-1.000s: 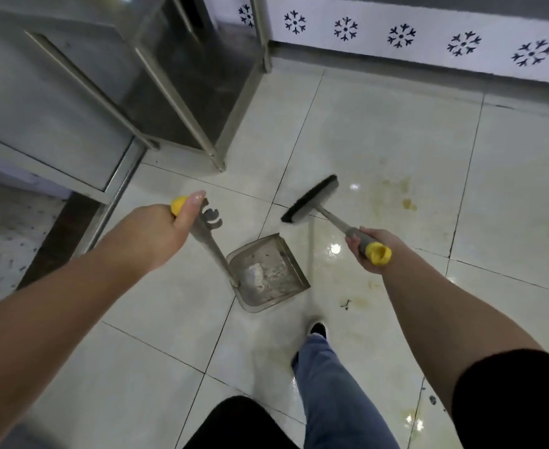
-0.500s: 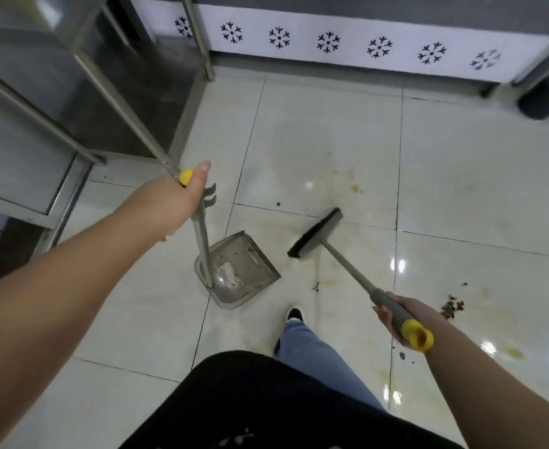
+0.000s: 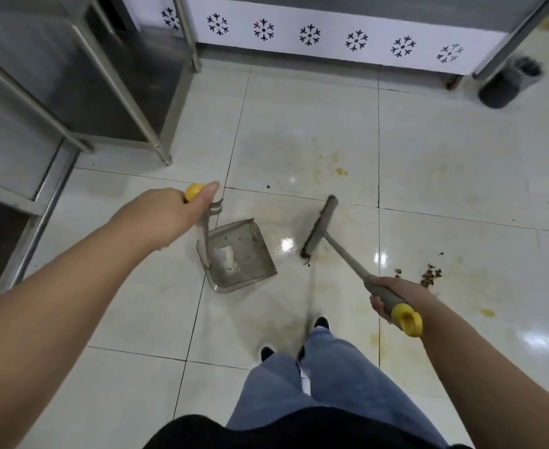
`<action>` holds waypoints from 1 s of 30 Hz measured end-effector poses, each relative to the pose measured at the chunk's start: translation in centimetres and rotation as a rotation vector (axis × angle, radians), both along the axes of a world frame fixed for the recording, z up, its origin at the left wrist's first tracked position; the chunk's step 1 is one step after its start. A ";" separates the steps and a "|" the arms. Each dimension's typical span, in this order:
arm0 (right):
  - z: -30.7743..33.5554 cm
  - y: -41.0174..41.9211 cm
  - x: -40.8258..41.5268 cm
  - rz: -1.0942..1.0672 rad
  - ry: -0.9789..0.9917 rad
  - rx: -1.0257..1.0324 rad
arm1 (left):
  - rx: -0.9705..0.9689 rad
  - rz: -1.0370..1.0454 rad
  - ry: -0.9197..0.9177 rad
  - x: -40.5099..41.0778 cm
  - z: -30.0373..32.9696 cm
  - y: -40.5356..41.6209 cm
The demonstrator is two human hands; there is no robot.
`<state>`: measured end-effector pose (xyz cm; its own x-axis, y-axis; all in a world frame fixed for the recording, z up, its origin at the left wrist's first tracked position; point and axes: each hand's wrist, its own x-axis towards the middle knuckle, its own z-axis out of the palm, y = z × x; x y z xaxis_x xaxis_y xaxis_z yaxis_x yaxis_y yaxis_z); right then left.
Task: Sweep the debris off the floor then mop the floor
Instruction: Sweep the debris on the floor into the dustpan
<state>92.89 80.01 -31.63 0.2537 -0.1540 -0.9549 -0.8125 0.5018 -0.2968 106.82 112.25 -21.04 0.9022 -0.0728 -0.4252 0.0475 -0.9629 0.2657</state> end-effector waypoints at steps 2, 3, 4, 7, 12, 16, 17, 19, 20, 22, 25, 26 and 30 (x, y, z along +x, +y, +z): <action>1.1 -0.8 0.2 0.091 0.037 0.018 | 0.028 -0.018 -0.035 -0.5 0.2 0.8; 1.6 -1.2 0.4 0.111 0.060 0.051 | 0.040 -0.020 -0.060 -0.9 0.1 0.8; 1.9 -1.5 0.6 0.121 0.088 0.100 | 0.048 -0.015 -0.073 -1.4 -0.1 0.5; 1.5 -1.3 1.2 0.101 0.140 0.233 | 0.072 0.013 -0.050 -2.8 -1.2 -1.2; -2.2 -0.2 2.9 0.025 0.125 0.341 | 0.041 0.126 -0.033 -4.5 -1.7 -4.5; -5.1 -2.6 3.8 -0.130 0.124 0.590 | 0.132 0.133 -0.036 -4.8 -1.5 -8.9; -5.7 -4.0 3.9 -0.155 0.131 0.619 | 0.168 0.140 -0.037 -4.7 -1.4 -10.1; -6.9 -7.6 4.0 -0.146 0.147 0.650 | 0.214 0.151 -0.038 -3.8 -1.2 -12.4; -7.2 -9.8 3.9 -0.135 0.163 0.656 | 0.221 0.152 -0.034 -3.3 -1.0 -13.6; -7.6 -14.5 3.3 -0.134 0.191 0.675 | 0.234 0.123 -0.037 -2.8 -0.7 -15.9; -7.8 -20.3 2.1 -0.109 0.227 0.652 | 0.295 0.056 -0.039 -2.3 -0.4 -18.9; -7.6 -22.0 1.4 -0.094 0.245 0.643 | 0.309 0.040 -0.021 -2.3 -0.2 -20.0; -6.8 -28.8 -2.4 -0.131 0.275 0.609 | 0.381 -0.094 0.015 -3.1 -0.1 -22.7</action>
